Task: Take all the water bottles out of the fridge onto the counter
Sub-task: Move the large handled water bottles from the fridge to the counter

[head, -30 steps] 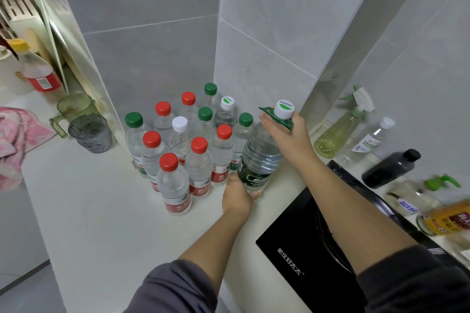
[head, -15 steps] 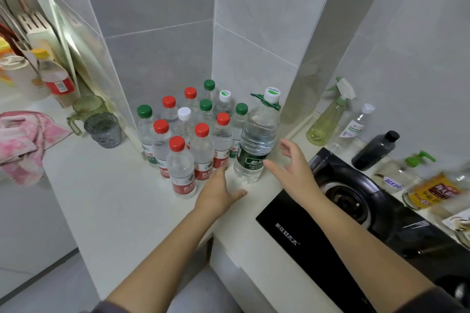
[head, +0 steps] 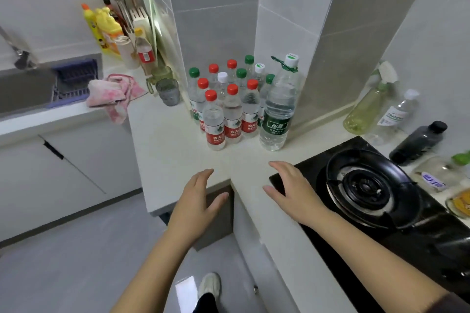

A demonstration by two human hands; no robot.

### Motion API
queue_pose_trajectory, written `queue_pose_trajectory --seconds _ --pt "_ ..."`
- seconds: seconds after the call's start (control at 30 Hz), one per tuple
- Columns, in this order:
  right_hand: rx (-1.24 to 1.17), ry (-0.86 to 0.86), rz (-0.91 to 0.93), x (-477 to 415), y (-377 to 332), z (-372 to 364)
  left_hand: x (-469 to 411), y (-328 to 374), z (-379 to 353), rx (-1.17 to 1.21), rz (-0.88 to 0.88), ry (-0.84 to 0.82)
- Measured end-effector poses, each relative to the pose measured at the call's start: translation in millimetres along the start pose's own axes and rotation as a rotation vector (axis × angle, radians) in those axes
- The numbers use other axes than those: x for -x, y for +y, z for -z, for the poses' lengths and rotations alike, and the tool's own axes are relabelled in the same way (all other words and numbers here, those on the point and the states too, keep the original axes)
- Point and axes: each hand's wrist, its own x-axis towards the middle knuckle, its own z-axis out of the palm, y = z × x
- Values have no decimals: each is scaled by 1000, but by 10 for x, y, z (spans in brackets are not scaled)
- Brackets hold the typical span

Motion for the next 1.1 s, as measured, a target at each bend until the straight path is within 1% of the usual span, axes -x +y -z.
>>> queue_pose_trajectory --seconds 0.13,0.27,0.5,0.63,0.73,0.87,1.1 --pt "27 -82 106 185 -170 -163 520 -5 38 -7 100 65" --pt "44 -188 252 252 -470 -357 996 -109 159 -21 180 140" --pt "73 -319 497 373 -1282 -864 1936 -423 526 -49 425 301" --pt "62 -412 665 604 -1861 -1224 2611 -608 783 -72 546 421" --pt "108 -489 792 941 -2324 -1508 3240 -733 953 -109 622 505" --pt "230 -512 963 1577 -2946 -1879 4209 -910 1155 -252 740 570" --pt "385 -487 1175 3020 -3911 -2483 5991 -1047 1454 -579 985 563"
